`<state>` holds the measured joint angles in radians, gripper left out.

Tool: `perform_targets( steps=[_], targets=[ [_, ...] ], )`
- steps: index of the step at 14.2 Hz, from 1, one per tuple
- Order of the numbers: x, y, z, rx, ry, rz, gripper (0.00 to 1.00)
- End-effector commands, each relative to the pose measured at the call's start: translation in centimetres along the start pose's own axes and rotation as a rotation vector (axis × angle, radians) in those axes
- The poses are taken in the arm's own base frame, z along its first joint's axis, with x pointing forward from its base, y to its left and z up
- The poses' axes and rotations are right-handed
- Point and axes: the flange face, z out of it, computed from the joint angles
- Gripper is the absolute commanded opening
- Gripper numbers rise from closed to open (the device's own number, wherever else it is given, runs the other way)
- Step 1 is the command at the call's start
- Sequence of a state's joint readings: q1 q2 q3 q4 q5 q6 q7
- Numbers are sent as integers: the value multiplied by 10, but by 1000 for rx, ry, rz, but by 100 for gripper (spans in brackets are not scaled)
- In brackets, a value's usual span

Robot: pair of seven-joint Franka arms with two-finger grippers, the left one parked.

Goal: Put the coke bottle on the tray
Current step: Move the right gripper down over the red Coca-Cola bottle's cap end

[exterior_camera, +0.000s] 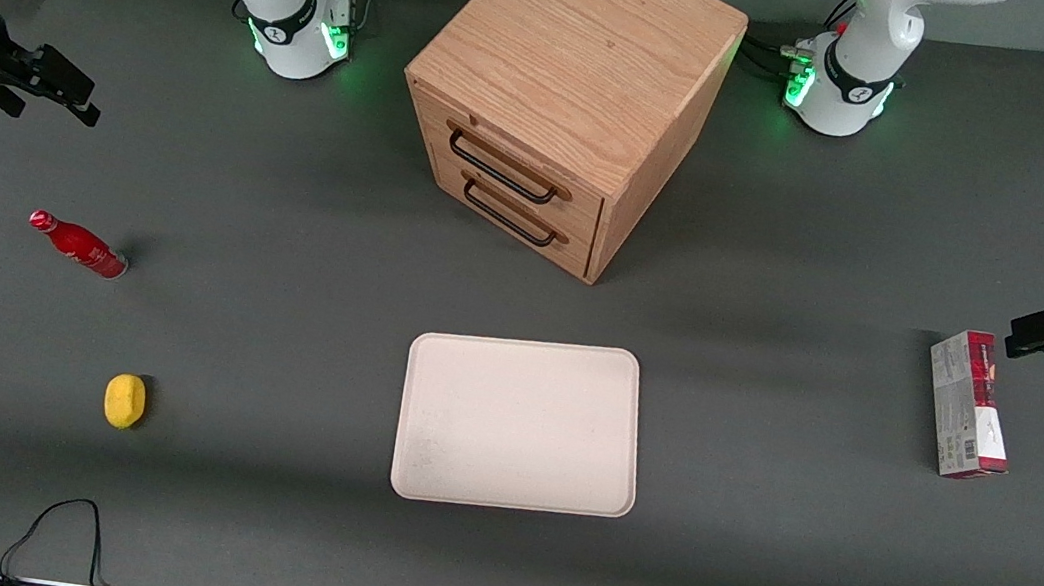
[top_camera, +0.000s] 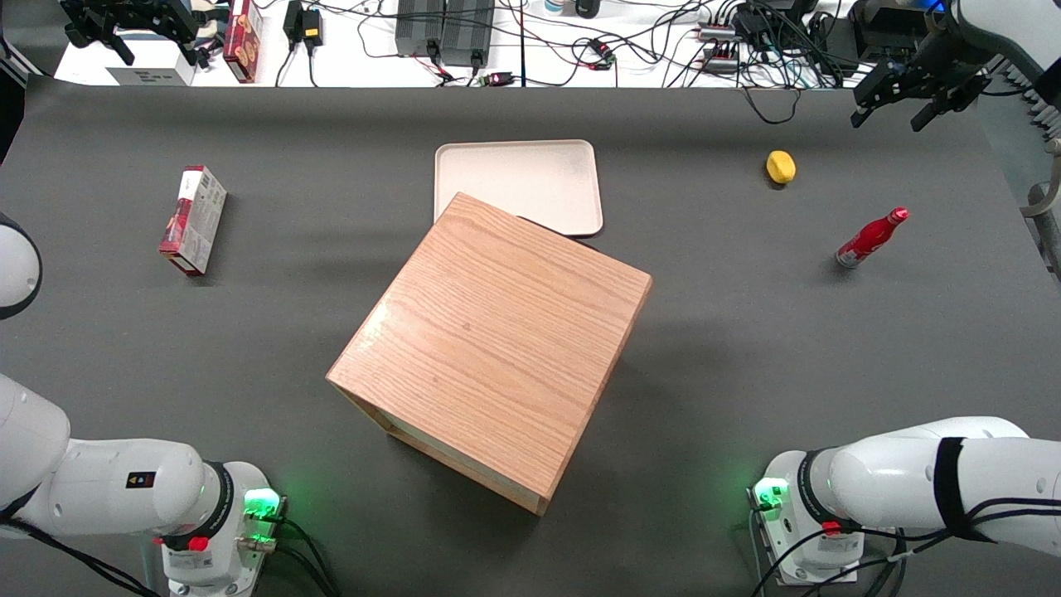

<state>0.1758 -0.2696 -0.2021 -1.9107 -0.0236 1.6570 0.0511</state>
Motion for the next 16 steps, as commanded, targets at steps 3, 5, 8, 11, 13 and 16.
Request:
perform_targets(
  steps=[3, 5, 8, 11, 13, 16],
  targets=[
    [13, 17, 5, -35, -60, -9, 100],
    [22, 75, 31, -43, -103, -32, 100],
    [15, 163, 76, -20, -45, -112, 100],
    [16, 204, 130, -46, -14, -118, 99],
    [24, 212, 165, -73, 9, -129, 98],
    [37, 209, 217, -19, 31, -116, 98]
  ],
)
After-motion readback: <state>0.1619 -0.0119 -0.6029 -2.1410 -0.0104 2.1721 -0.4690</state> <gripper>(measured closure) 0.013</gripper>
